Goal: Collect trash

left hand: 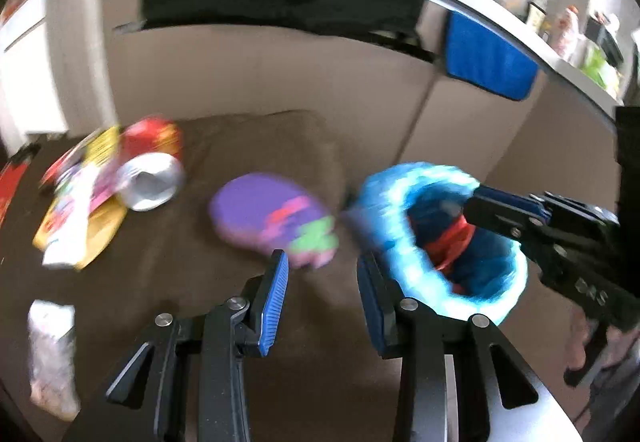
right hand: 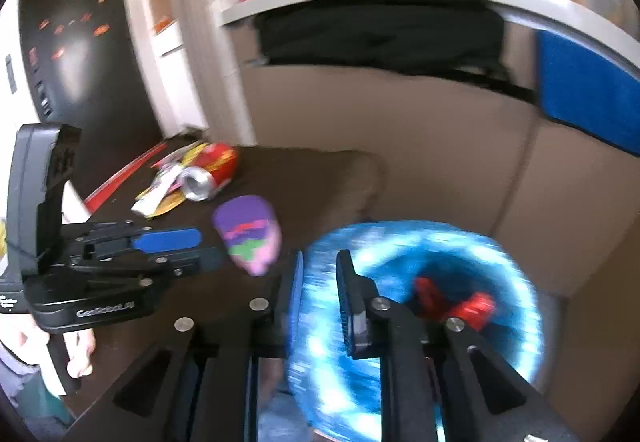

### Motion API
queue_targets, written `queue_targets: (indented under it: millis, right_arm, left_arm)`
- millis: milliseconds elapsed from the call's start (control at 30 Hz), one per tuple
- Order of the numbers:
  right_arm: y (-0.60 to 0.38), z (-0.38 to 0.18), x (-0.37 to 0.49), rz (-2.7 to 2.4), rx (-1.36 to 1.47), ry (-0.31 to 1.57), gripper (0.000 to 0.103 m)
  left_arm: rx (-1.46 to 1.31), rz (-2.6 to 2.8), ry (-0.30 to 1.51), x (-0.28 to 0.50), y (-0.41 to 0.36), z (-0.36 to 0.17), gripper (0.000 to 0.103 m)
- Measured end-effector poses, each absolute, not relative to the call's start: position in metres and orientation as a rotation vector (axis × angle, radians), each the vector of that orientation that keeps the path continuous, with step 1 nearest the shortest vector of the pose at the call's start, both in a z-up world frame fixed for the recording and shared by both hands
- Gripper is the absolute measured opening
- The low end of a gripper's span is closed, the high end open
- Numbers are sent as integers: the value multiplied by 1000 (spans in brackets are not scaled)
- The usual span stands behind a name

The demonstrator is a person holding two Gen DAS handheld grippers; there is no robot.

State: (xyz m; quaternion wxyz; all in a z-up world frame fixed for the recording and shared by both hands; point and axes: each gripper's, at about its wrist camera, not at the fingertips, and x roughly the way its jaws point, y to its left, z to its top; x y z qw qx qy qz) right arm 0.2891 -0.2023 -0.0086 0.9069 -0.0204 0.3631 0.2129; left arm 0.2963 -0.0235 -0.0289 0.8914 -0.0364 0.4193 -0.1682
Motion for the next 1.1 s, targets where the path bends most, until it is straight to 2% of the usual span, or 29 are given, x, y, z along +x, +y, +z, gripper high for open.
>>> queue_targets:
  millis: [300, 600, 633, 733, 933, 1100]
  right_arm:
    - [-125, -40, 343, 579, -37, 868, 18]
    - [-110, -77, 397, 483, -6, 913, 18]
    - [-112, -78, 398, 492, 13, 900, 20]
    - [-111, -79, 396, 536, 22, 900, 32]
    - [-93, -80, 386, 558, -118, 859, 48]
    - [-91, -77, 393, 545, -133, 898, 49]
  left_arm:
    - [-164, -115, 867, 270, 114, -48, 38]
    - [-280, -72, 885, 292, 159, -69, 38]
    - [-282, -79, 889, 294, 156, -70, 38]
    - [-290, -104, 901, 305, 150, -75, 38]
    - [-289, -123, 918, 319, 139, -84, 38]
    - [-280, -124, 920, 322, 137, -84, 38]
